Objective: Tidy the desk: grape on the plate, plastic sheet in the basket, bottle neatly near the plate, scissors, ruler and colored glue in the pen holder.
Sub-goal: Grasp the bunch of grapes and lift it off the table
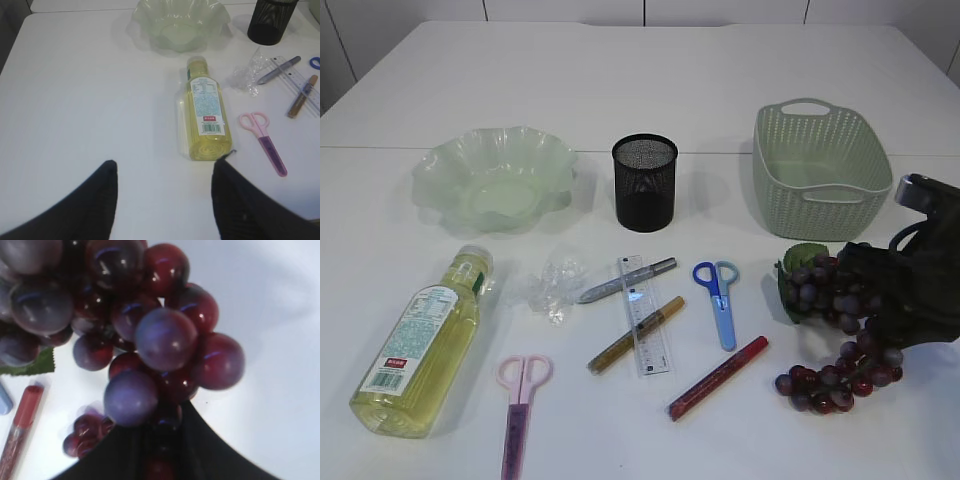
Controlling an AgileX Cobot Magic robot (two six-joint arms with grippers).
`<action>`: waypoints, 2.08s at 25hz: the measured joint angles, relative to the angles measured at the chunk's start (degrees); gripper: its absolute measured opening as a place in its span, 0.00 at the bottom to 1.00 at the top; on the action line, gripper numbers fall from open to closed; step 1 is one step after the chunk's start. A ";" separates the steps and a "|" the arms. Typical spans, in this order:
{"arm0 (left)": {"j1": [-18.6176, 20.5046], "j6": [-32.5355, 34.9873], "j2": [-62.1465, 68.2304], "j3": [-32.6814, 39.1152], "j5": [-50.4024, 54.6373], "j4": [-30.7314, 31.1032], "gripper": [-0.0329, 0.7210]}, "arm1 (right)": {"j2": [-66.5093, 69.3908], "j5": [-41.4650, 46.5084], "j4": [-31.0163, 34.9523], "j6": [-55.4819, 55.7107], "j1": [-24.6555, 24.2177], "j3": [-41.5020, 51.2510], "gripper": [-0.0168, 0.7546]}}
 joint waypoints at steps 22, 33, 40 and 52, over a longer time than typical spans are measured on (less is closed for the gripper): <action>0.00 0.00 0.00 0.00 0.00 0.00 0.62 | -16.37 7.79 -1.46 -14.33 0.00 0.11 0.20; 0.00 0.00 0.00 0.00 0.10 0.00 0.62 | -23.43 9.65 -0.64 -21.69 0.00 0.11 0.20; 0.00 0.04 0.40 -0.59 -0.47 -1.75 0.62 | -29.39 10.29 6.73 -32.70 0.00 0.11 0.20; 0.00 8.36 9.75 -2.35 -6.50 -11.70 0.62 | -32.74 15.44 27.04 -54.27 0.00 -1.82 0.20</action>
